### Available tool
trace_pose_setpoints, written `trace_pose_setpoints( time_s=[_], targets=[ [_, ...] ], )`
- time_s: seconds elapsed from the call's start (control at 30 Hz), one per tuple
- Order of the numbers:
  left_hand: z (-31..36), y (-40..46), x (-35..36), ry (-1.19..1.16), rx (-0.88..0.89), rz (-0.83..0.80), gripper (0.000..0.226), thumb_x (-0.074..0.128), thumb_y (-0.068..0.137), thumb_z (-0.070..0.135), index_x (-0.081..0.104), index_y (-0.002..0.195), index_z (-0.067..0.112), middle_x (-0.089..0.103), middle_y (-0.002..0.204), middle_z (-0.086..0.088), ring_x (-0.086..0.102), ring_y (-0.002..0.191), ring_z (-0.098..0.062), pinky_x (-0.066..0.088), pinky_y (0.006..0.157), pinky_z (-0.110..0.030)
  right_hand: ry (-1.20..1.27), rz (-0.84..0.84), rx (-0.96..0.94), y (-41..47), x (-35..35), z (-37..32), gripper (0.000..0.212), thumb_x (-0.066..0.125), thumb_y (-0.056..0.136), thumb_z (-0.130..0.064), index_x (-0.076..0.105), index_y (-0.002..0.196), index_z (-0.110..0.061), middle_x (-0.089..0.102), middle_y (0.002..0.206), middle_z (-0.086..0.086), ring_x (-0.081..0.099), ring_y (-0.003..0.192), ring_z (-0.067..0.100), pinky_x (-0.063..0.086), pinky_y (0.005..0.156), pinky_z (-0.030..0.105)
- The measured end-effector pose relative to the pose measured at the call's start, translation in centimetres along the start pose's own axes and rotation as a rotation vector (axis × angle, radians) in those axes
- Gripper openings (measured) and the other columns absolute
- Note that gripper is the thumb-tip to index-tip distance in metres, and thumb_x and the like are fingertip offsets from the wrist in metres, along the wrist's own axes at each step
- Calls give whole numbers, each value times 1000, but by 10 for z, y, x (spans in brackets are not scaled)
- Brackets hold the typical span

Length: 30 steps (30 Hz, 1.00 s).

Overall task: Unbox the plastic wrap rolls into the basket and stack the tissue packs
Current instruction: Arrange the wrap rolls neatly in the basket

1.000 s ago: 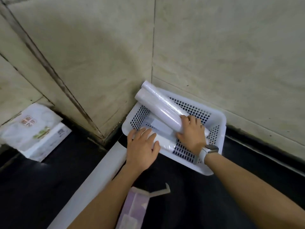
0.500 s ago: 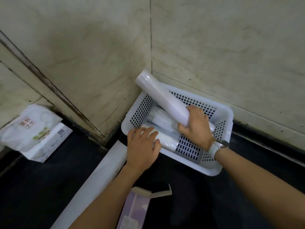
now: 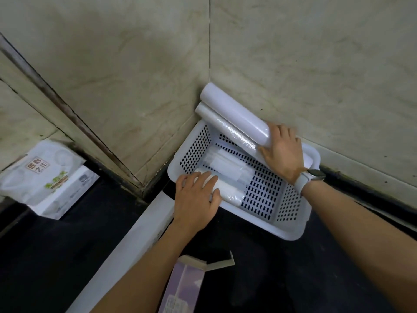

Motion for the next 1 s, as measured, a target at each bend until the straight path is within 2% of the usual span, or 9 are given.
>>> trace_pose_setpoints(
  time_s=[0.1, 0.2, 0.3, 0.37, 0.5, 0.57, 0.7, 0.83, 1.0],
  targets=[
    [0, 1, 1, 13, 16, 23, 41, 39, 81, 28, 70, 104, 14, 71, 109, -4, 65, 100, -24, 44, 93, -44, 109, -101, 39, 1, 5, 3, 63, 59, 84, -29, 29, 136, -10, 45, 125, 21, 40, 113, 36, 41, 92, 48],
    [-1, 1, 2, 11, 19, 51, 41, 40, 82, 27, 70, 104, 13, 71, 110, -5, 65, 100, -24, 44, 93, -44, 186, -248, -28, 4, -4, 9, 61, 55, 86, -35, 27, 137, -18, 50, 119, 17, 45, 109, 34, 44, 89, 47],
    [0, 1, 2, 5, 11, 62, 41, 40, 81, 27, 70, 106, 13, 70, 111, -5, 64, 100, -25, 44, 93, -45, 75, -333, -121, 5, -12, 14, 59, 50, 87, -42, 28, 137, -20, 57, 114, 16, 47, 104, 31, 42, 89, 44],
    [0, 0, 3, -8, 6, 54, 42, 39, 82, 27, 67, 109, 12, 69, 114, -6, 63, 103, -25, 43, 94, -45, 104, -316, -123, 1, -11, 12, 61, 51, 87, -37, 27, 139, -16, 51, 121, 17, 42, 110, 32, 38, 92, 42],
    [0, 0, 3, -20, -13, 20, 45, 36, 85, 29, 62, 118, 13, 62, 125, -9, 59, 111, -27, 42, 98, -46, 83, -26, -65, -9, -6, 4, 54, 55, 86, -15, 35, 136, -14, 44, 128, 21, 40, 115, 37, 35, 95, 48],
    [0, 0, 3, -11, -18, 20, 46, 35, 85, 30, 61, 119, 13, 60, 128, -9, 57, 113, -28, 42, 98, -47, 55, 13, -75, -15, 0, -4, 53, 52, 87, -10, 34, 136, -12, 42, 133, 23, 39, 119, 39, 34, 97, 52],
    [0, 0, 4, -17, -18, 19, 46, 36, 84, 29, 61, 119, 14, 59, 130, -10, 57, 115, -28, 42, 98, -48, 2, -201, -84, -29, 22, -5, 68, 42, 92, -36, 7, 144, -10, 20, 151, 18, 21, 138, 35, 19, 114, 51],
    [0, 0, 5, -13, -22, 24, 46, 36, 84, 29, 61, 119, 14, 59, 129, -11, 56, 116, -28, 42, 98, -48, -156, -296, -80, -30, 28, 1, 88, 37, 85, -61, -8, 143, -13, 8, 156, 11, 12, 142, 30, 11, 116, 51],
    [-1, 0, 5, -15, -25, 20, 47, 35, 84, 30, 59, 121, 13, 58, 131, -11, 55, 118, -28, 41, 100, -48, -304, -310, -233, -38, 36, -18, 92, 56, 83, -41, -10, 143, -19, -8, 155, 17, -1, 142, 36, 7, 114, 57]
  ],
)
Point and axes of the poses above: each hand's wrist, its own y-axis towards the middle knuckle, its own x-axis out of the palm, z = x × y, the point moved 2 cm from there along y, towards the middle knuckle
